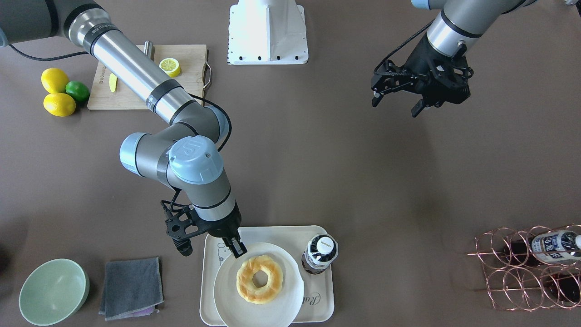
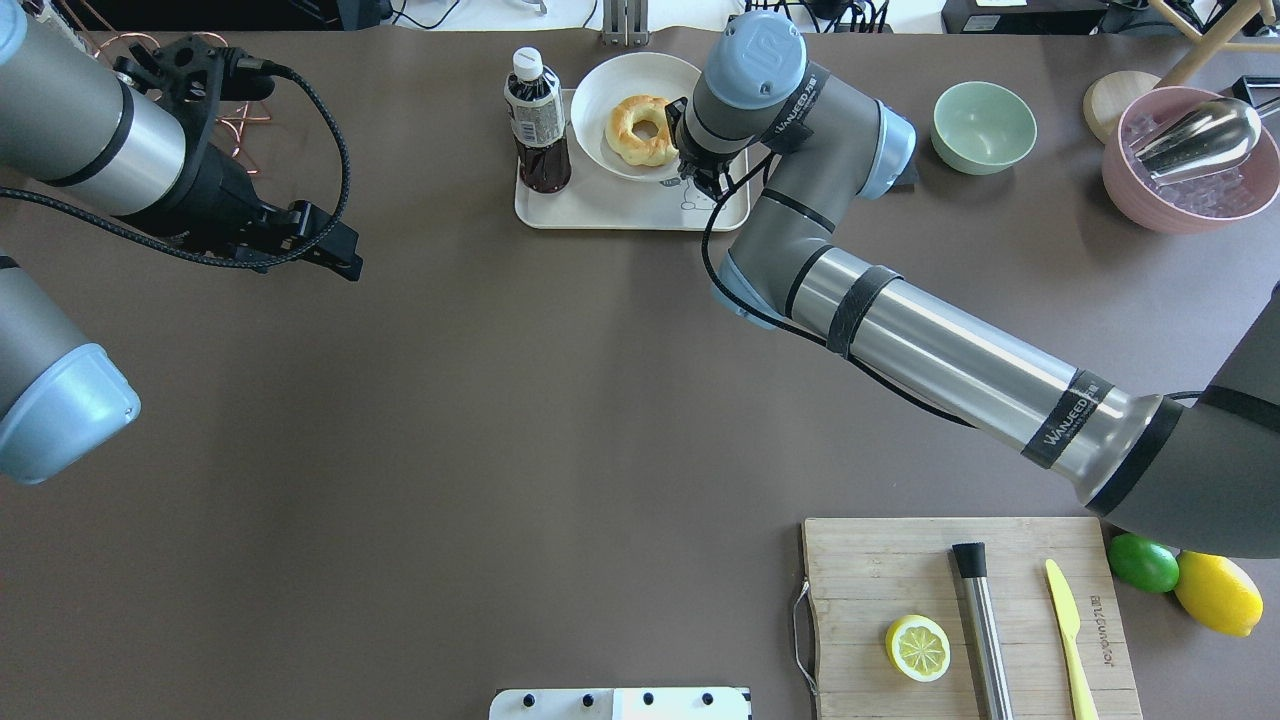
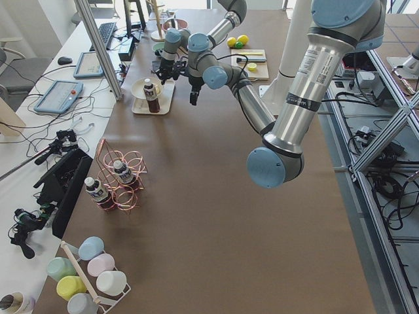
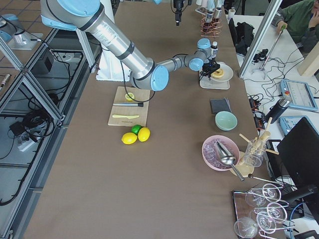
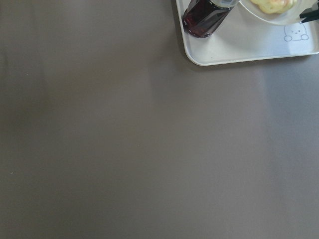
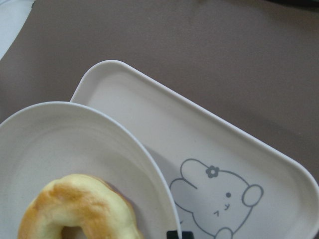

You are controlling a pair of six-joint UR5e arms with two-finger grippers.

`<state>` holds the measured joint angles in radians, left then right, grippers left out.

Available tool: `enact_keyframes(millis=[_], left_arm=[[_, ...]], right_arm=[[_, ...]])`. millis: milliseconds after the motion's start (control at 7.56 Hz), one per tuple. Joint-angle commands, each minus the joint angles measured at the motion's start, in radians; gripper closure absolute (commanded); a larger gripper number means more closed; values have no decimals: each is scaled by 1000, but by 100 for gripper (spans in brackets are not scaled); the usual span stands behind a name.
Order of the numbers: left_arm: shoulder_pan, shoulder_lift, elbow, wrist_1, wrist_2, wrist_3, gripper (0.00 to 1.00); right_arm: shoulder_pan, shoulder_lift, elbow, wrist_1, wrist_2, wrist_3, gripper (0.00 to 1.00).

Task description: Place donut on tray

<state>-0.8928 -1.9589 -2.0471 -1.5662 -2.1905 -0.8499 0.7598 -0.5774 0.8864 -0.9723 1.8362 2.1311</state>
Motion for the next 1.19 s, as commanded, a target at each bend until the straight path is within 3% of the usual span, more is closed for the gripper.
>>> enact_keyframes(millis=[0,265,397,529,794,1059], left_arm=[[-1,0,2,0,0,0,2],[0,-2,4,0,0,-1,2],[2,-2,7,0,0,-2,2],[2,-3,5,0,0,-2,2],[0,3,5,0,0,0,2],[-36,79,4,0,-2,111,2]], right_arm=[[-7,5,-9,9,-3,1,100],[-8,-7,8,7,1,-10,99],[-8,-27,46,4,6,-105,68],[-11,-88,122,1,12,-226,1],[45,-148,198,-9,116,-281,0],[126,-322,407,-150,217,-505,0]])
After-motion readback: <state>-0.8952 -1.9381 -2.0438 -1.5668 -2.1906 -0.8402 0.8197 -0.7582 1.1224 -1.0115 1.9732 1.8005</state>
